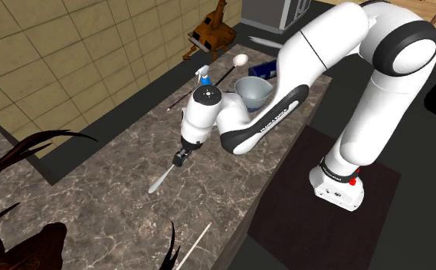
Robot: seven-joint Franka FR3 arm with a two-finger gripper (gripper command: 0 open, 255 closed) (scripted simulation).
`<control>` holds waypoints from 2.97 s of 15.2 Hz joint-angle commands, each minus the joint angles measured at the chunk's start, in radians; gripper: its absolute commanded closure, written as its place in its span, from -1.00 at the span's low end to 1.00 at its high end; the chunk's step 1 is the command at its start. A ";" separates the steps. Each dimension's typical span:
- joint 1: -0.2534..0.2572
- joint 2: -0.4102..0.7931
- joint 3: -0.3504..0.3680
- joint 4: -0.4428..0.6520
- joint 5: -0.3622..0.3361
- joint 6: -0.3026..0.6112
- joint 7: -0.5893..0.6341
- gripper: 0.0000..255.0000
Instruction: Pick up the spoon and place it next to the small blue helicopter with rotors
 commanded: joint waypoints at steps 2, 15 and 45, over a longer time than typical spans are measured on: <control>0.018 0.057 -0.025 0.014 -0.077 0.025 0.054 -1.00; 0.019 0.057 -0.026 0.014 -0.076 0.026 0.053 1.00; -0.027 -0.176 0.028 0.142 0.249 -0.259 -0.198 1.00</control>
